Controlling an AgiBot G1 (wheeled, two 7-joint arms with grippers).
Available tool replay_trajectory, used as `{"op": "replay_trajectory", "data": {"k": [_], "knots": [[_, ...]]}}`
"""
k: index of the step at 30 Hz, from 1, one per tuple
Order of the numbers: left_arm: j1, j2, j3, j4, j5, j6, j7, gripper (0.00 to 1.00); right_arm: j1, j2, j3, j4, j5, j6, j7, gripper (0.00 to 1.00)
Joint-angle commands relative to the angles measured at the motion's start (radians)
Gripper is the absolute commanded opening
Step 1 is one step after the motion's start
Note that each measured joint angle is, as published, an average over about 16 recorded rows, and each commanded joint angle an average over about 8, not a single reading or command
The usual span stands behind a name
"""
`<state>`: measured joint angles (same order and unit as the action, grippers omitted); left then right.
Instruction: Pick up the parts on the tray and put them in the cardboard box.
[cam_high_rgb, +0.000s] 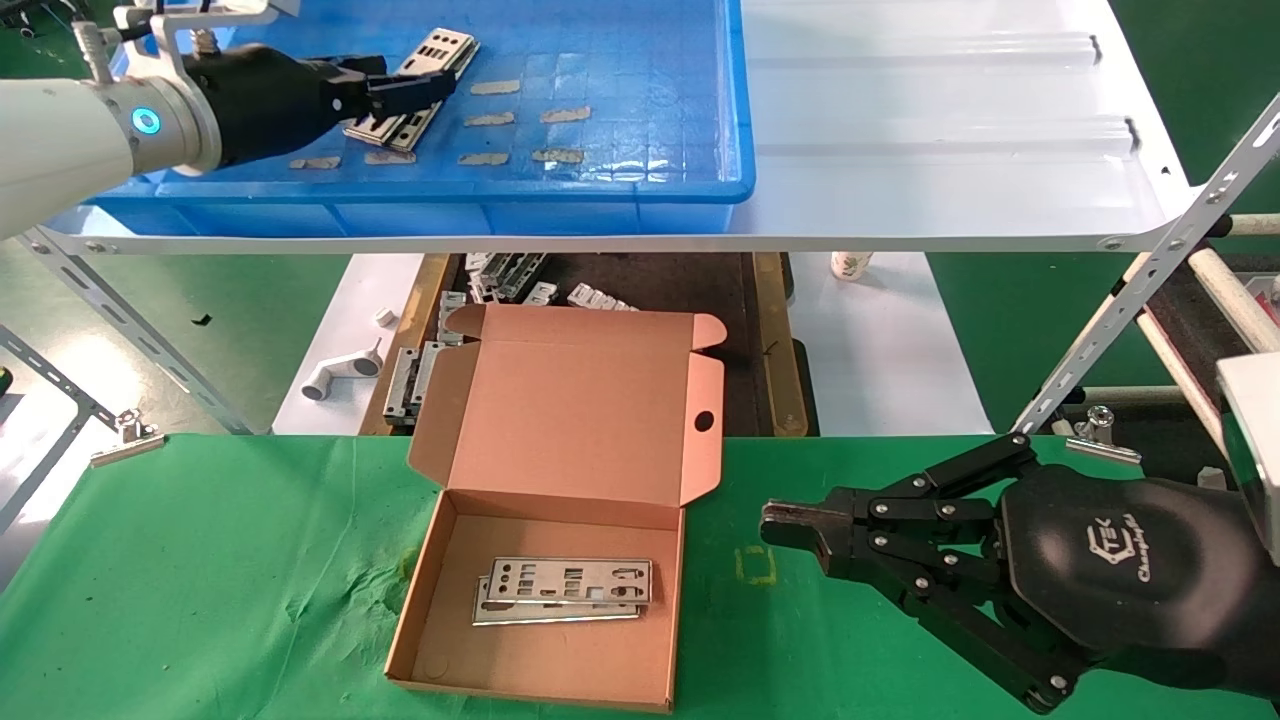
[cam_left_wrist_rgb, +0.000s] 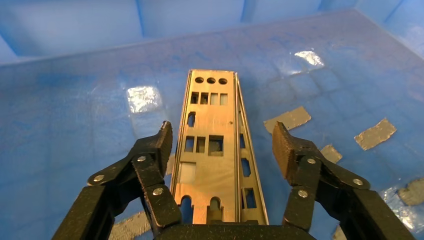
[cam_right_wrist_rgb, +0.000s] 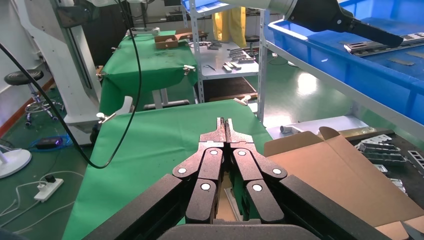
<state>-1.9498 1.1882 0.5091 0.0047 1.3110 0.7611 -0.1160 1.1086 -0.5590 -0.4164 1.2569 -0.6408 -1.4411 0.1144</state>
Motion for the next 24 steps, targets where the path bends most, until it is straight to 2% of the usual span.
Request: {"op": "replay_trajectory", "data": {"k": [1,24], "knots": [[0.002,0.001,0.001,0.001,0.001,-0.003,-0.001,0.0,0.0,0.0,0.0,0.0,0.0,0.0,0.0,0.0],[0.001,-0.003,0.0,-0.01,0.0,-0.017,0.006,0.0,0.0,0.0,0.0,0.0,0.0,0.0,0.0,0.0]]}}
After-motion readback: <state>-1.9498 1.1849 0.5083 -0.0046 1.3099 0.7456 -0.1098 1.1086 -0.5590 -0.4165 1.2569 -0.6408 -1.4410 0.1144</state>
